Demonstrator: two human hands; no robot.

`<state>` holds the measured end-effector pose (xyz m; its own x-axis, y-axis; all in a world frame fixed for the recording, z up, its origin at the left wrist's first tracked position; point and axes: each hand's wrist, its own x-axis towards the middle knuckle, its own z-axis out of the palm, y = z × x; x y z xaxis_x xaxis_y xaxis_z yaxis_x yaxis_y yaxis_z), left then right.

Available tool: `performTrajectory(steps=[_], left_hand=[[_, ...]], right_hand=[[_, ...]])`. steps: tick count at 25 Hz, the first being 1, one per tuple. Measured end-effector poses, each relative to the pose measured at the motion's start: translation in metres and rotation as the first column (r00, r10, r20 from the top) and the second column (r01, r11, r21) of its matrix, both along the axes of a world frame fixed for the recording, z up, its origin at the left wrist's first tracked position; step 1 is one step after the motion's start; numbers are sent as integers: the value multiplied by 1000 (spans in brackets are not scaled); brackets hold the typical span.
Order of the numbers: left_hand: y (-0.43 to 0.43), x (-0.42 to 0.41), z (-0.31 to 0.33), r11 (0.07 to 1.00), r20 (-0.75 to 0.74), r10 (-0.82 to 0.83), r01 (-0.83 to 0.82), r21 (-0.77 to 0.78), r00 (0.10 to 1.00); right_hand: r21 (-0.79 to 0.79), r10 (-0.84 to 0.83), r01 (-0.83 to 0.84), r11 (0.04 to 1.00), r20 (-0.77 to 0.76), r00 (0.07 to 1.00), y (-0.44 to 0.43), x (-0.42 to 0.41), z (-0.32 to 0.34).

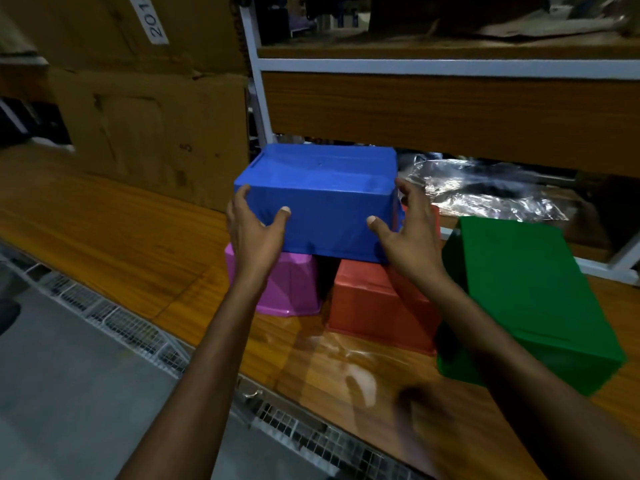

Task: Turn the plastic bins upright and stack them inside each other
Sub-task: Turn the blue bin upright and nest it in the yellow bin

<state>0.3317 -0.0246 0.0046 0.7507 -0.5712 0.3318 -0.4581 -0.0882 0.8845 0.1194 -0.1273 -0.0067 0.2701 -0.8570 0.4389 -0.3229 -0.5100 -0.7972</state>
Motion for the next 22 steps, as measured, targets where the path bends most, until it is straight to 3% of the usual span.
performTrajectory(steps=[5,9,13,18,20,22], left_hand=[[-21,45,-12,997,-100,53,-46,69,994],[-19,69,-31,984,-262,-171,176,-4,950],[-8,101,-12,937,-185,-340,315,-153,922],[-11,122,44,860,-163,-464,397,-321,871],[-12,119,60,809,-159,-531,443,-386,832],[-15,116,74,744,-137,-608,501,-441,782]], right_hand=[[67,-66,72,995,-88,994,-4,13,-5],[194,-96,111,975,-82,992,8,31,-8],[161,-77,86,983,-61,995,27,37,12],[-189,-228,175,966,-310,923,52,36,48],[-323,-402,298,898,-327,855,61,36,57],[-444,-597,439,781,-328,732,66,34,65]])
